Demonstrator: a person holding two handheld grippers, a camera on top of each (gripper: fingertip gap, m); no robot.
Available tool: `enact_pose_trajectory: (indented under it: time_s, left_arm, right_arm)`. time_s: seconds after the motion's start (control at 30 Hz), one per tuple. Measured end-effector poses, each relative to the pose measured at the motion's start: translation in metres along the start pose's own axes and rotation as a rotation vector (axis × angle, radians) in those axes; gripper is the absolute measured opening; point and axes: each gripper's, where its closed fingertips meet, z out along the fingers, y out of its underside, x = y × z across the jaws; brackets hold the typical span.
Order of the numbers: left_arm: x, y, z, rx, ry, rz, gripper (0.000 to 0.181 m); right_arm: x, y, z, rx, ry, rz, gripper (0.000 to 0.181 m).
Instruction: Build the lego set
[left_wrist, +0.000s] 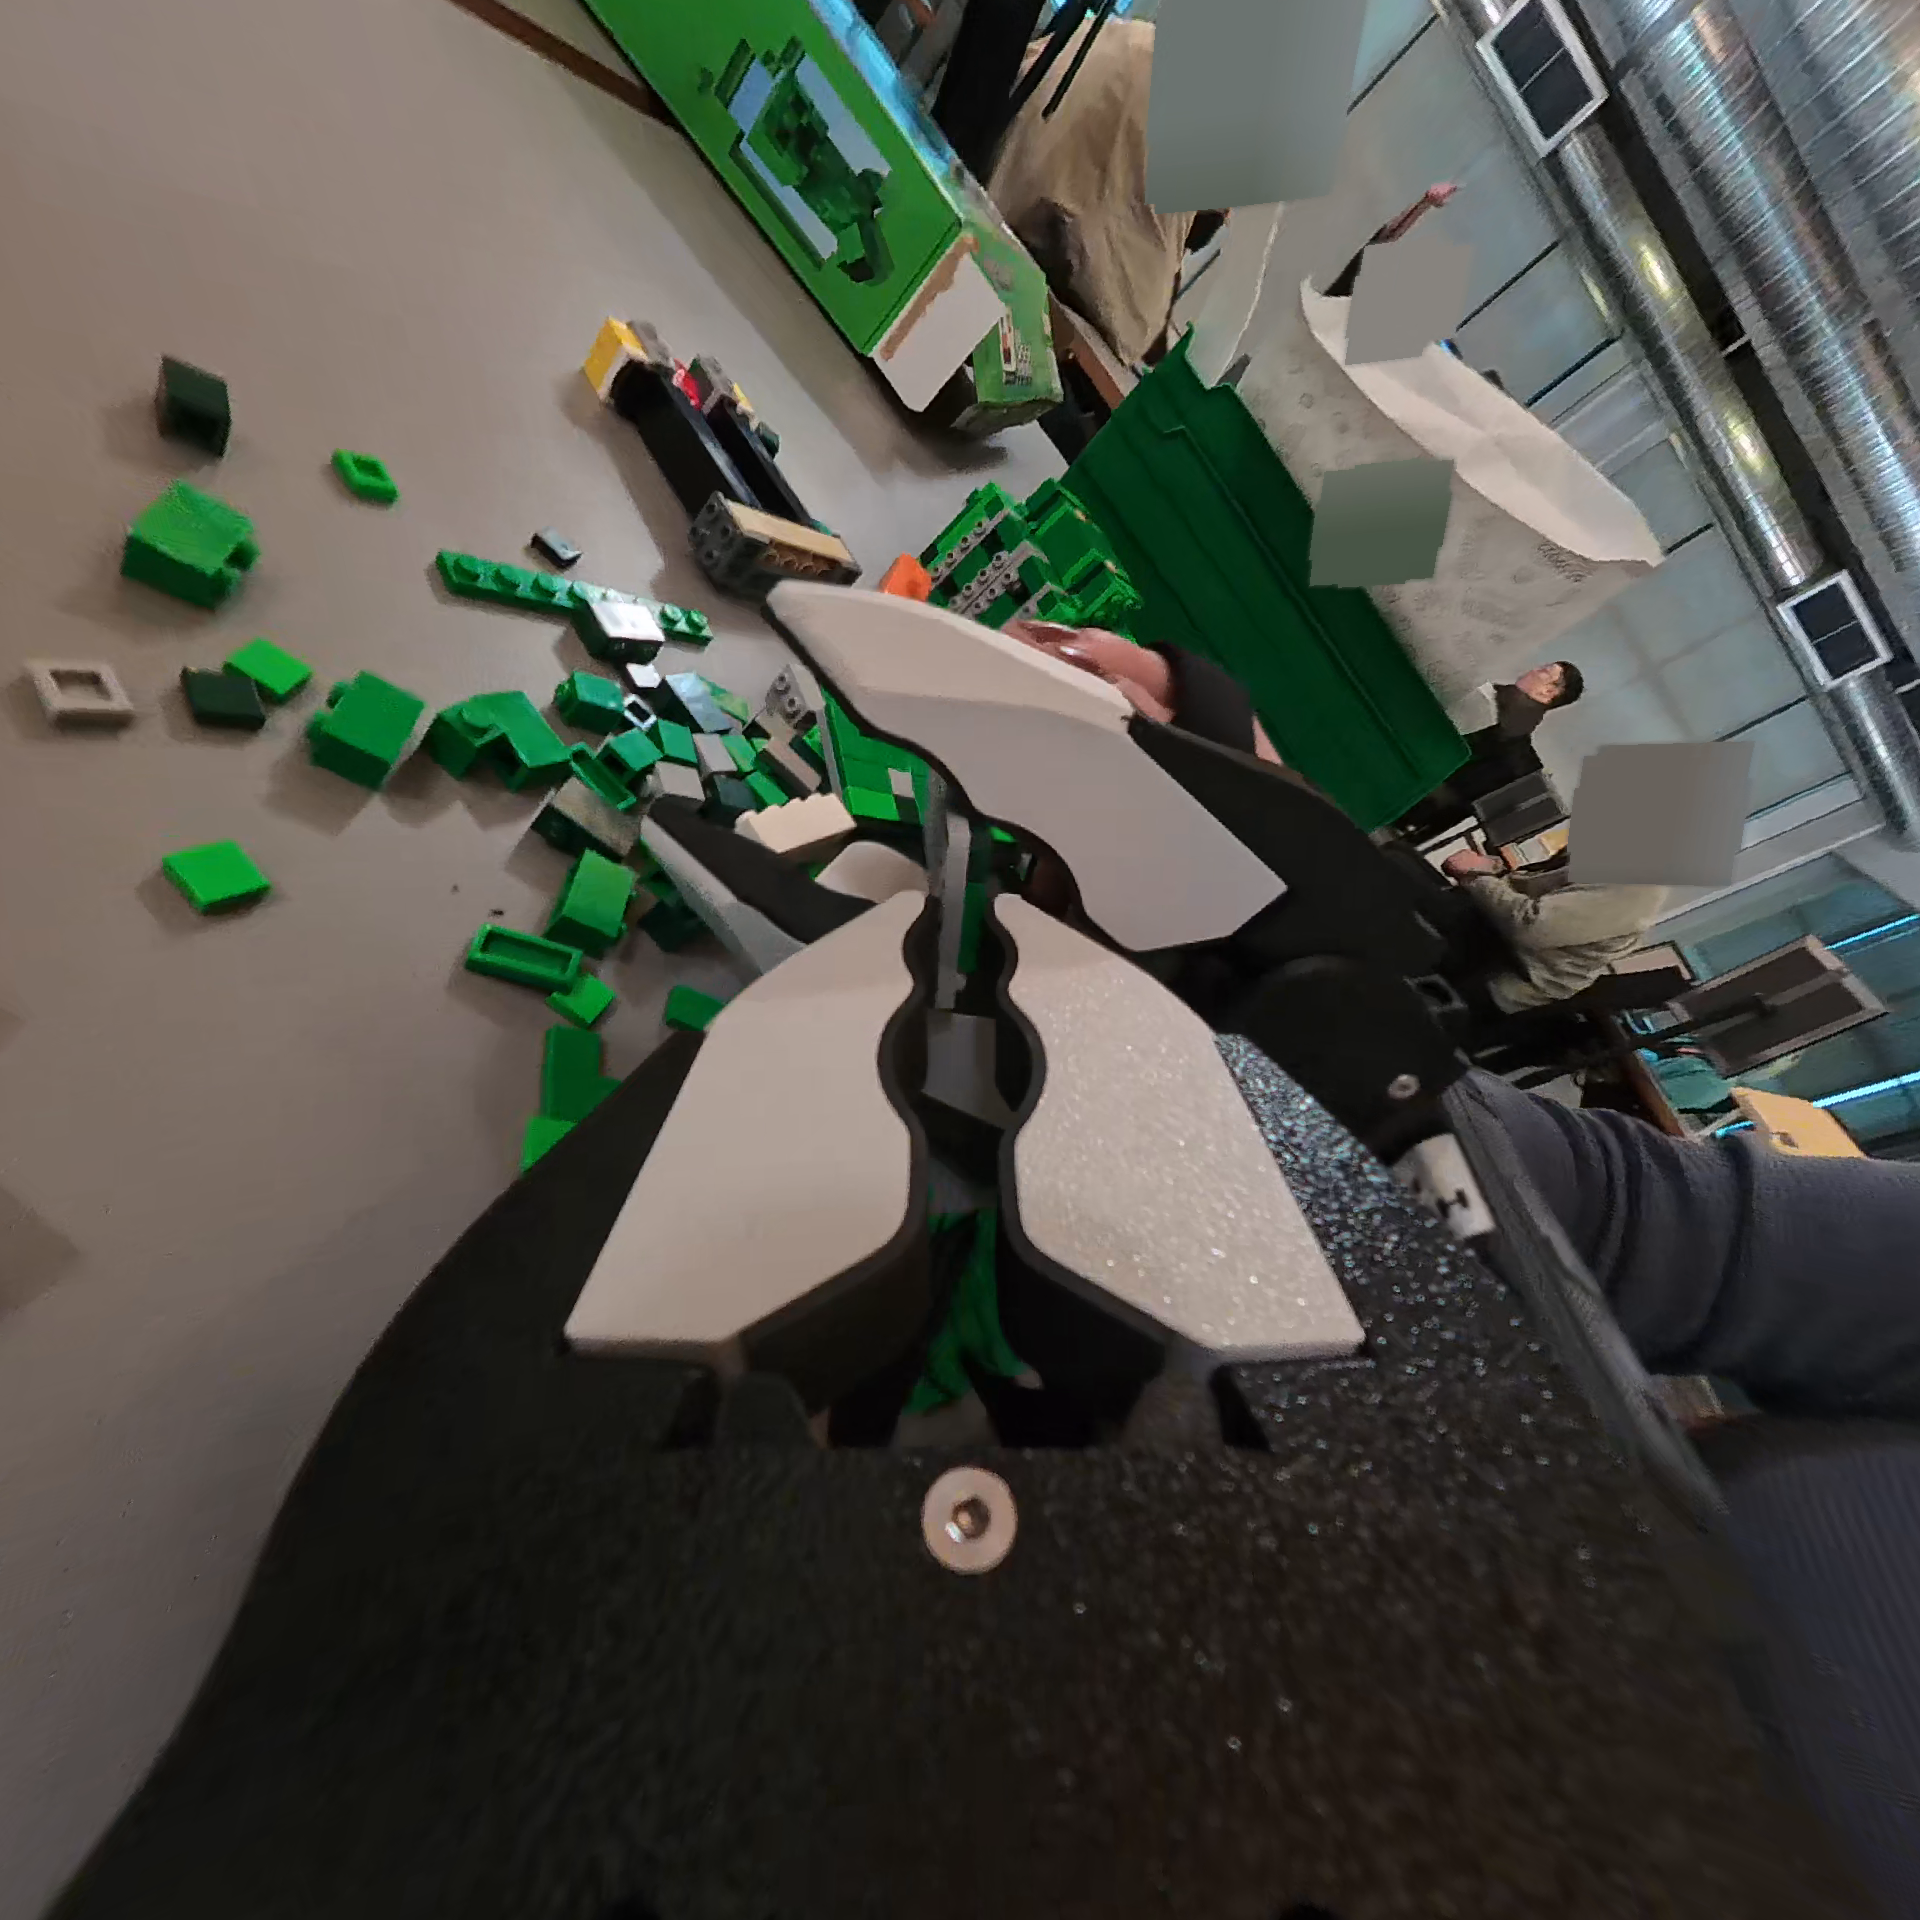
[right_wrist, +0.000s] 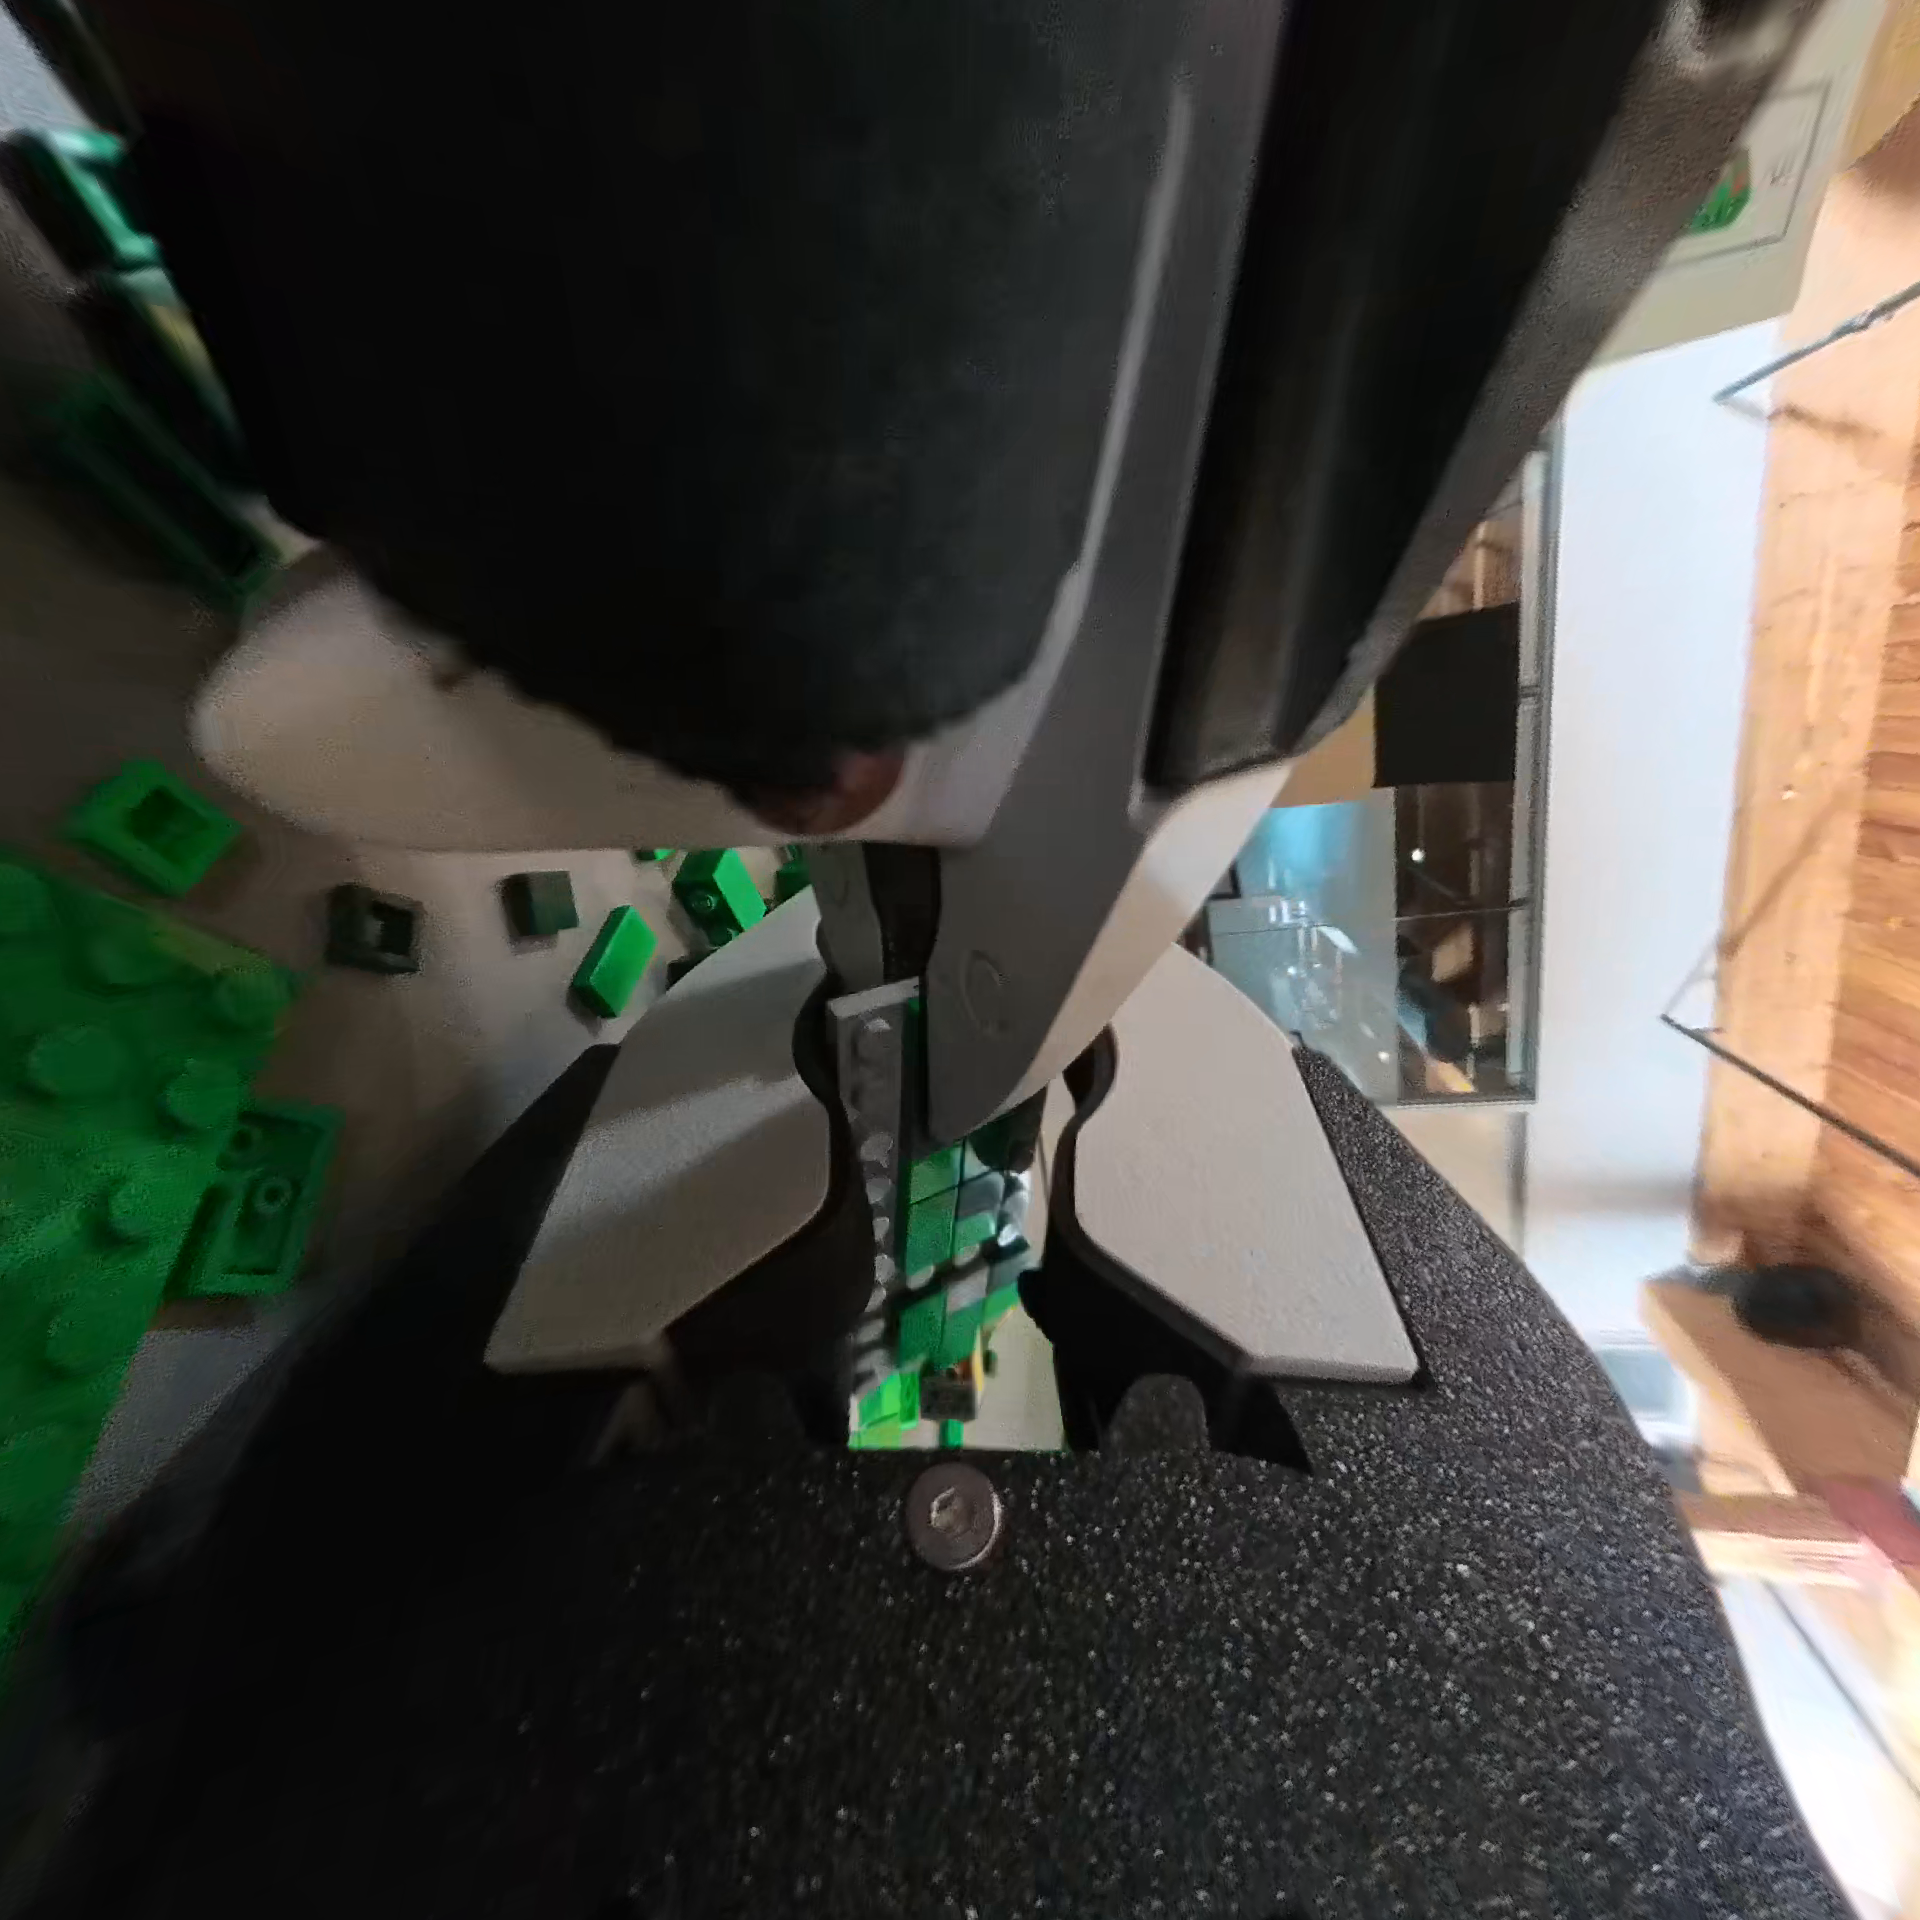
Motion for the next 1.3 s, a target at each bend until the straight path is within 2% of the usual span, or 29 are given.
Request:
enact_pose_trajectory:
  time_s: [0.17, 0.23, 0.43, 0.63, 0.77, 1.1, 1.3]
  left_arm:
    - [0.007, -0.002, 0.002, 0.013, 0.022, 0.061, 0.019]
    - [0.003, -0.005, 0.002, 0.024, -0.014, 0.088, 0.028]
    - [0.004, -0.005, -0.001, 0.025, 0.000, 0.102, 0.006]
    - [0.005, 0.001, -0.002, -0.022, -0.005, 0.130, 0.006]
    - [0.003, 0.002, 0.000, -0.036, -0.041, 0.158, 0.006]
    - [0.008, -0.003, -0.003, 0.003, -0.009, 0.127, 0.006]
    - [0.007, -0.006, -0.004, 0.042, 0.006, 0.051, 0.006]
  right_arm:
    - [0.001, 0.004, 0.001, -0.002, -0.025, 0.078, 0.036]
    - [0.002, 0.004, 0.000, 0.002, -0.027, 0.094, 0.036]
    - [0.004, 0.000, -0.002, 0.050, -0.027, 0.119, 0.035]
    - [-0.001, -0.012, -0.006, 0.143, -0.068, 0.156, 0.040]
    - [-0.001, -0.014, -0.006, 0.138, -0.060, 0.136, 0.039]
    - [0.003, -0.015, -0.007, 0.149, -0.089, 0.213, 0.038]
    - [0.011, -0.014, -0.005, 0.088, 0.063, 0.024, 0.038]
